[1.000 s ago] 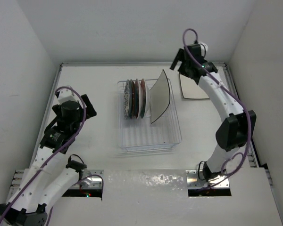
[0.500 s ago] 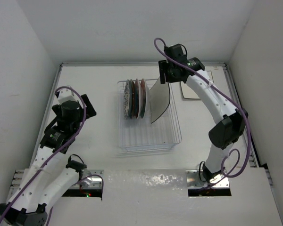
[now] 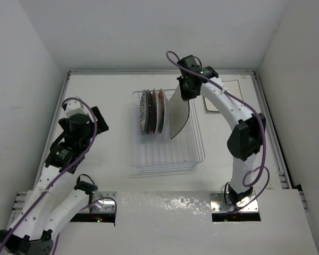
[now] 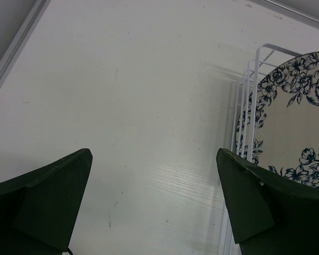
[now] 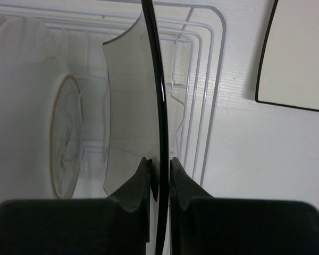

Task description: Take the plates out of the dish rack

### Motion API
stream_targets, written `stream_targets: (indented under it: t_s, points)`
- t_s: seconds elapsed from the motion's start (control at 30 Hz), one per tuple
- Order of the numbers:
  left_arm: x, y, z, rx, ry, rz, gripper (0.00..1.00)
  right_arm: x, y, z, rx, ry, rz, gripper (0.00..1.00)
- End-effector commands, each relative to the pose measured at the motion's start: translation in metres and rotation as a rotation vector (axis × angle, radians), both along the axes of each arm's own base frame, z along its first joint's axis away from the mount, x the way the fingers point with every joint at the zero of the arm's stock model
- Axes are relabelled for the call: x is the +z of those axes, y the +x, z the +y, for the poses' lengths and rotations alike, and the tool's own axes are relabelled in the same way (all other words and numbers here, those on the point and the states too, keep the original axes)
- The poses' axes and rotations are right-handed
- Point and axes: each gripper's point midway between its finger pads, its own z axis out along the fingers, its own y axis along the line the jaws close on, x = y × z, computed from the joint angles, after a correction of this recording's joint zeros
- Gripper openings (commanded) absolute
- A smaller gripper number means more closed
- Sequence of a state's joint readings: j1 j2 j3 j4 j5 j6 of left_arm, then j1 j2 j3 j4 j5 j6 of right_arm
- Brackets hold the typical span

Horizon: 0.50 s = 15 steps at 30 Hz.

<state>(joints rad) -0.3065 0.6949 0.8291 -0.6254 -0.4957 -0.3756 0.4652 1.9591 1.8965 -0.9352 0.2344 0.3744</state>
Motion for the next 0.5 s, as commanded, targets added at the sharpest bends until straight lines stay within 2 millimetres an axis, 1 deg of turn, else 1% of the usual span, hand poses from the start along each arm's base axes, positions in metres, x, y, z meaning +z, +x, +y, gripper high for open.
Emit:
stream_targets:
  t_s: [0.0, 0.07, 0.1, 0.13, 0.2, 0.23, 0.27, 0.33, 0.4, 0.43, 0.47]
  points:
    - [0.009, 0.002, 0.0, 0.005, -0.014, -0.042, 1.0, 0.029, 0.007, 0.001, -0.03, 0.035, -0.093, 0.03]
    - [0.01, 0.002, 0.0, 0.003, -0.016, -0.045, 1.0, 0.039, 0.009, 0.001, -0.045, 0.047, -0.121, 0.0]
    - [0.01, 0.002, 0.0, 0.005, -0.015, -0.043, 1.0, 0.043, 0.009, -0.001, -0.056, 0.05, -0.134, 0.0]
    - [0.01, 0.002, 0.0, 0.005, -0.015, -0.045, 1.0, 0.055, 0.009, -0.001, -0.075, 0.066, -0.164, 0.0]
    - [0.01, 0.002, 0.0, 0.005, -0.015, -0.045, 1.0, 0.07, 0.012, -0.003, -0.113, 0.098, -0.209, 0.0]
    - [0.01, 0.002, 0.0, 0.005, -0.015, -0.045, 1.0, 0.085, 0.013, -0.005, -0.131, 0.125, -0.251, 0.0]
    - [0.009, 0.002, 0.0, 0.005, -0.015, -0.043, 1.0, 0.093, 0.013, -0.007, -0.149, 0.136, -0.273, 0.0]
    - [0.009, 0.002, 0.001, 0.006, -0.014, -0.043, 1.0, 0.121, 0.014, -0.018, -0.206, 0.167, -0.346, 0.0]
    - [0.009, 0.002, 0.001, 0.007, -0.015, -0.044, 1.0, 0.143, 0.015, -0.028, -0.249, 0.187, -0.4, 0.0]
    - [0.01, 0.002, 0.001, 0.006, -0.014, -0.045, 1.0, 0.152, 0.016, -0.039, -0.281, 0.189, -0.426, 0.0]
    - [0.009, 0.001, 0.0, 0.005, -0.015, -0.045, 1.0, 0.166, 0.013, -0.047, -0.299, 0.203, -0.453, 0.0]
